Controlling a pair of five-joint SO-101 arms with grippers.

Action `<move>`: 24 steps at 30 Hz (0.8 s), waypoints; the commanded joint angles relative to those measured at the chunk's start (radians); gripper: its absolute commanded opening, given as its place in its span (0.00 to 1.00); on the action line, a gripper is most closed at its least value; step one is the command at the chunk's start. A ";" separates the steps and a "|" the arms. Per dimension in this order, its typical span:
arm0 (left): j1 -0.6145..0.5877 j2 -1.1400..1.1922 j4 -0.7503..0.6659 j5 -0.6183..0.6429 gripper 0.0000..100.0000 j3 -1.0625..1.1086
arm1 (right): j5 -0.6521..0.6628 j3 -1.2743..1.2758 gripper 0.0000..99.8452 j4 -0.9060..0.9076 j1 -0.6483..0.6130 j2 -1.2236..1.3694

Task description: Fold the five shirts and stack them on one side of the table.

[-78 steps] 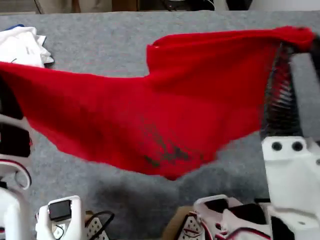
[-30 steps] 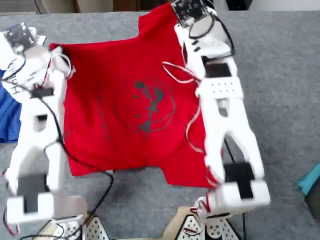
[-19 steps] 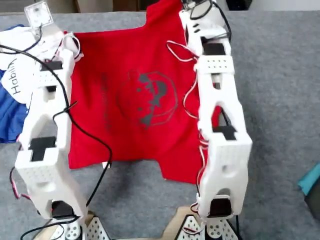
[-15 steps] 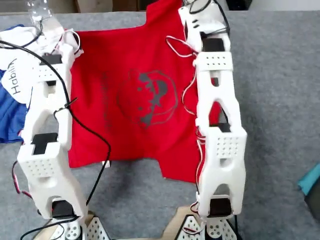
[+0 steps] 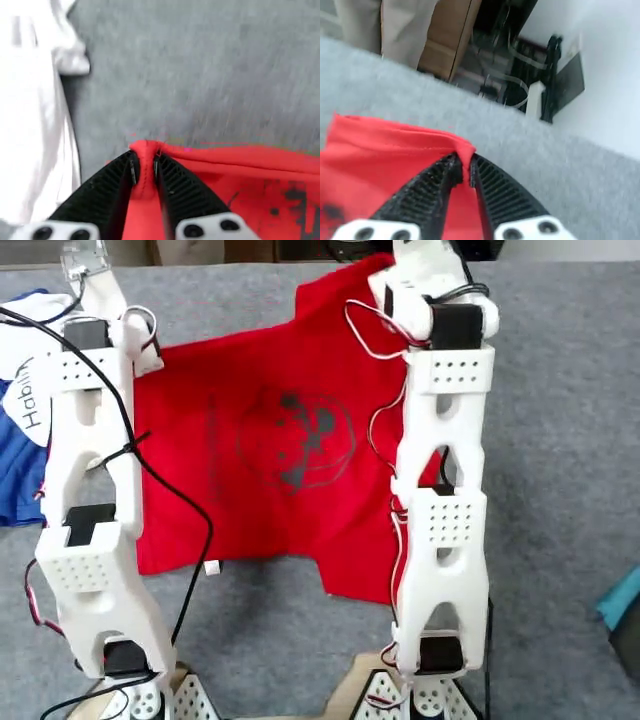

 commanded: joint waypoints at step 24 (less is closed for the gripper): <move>0.008 -0.001 0.374 -0.094 0.02 -0.068 | -0.071 -0.010 0.00 0.307 -0.008 -0.073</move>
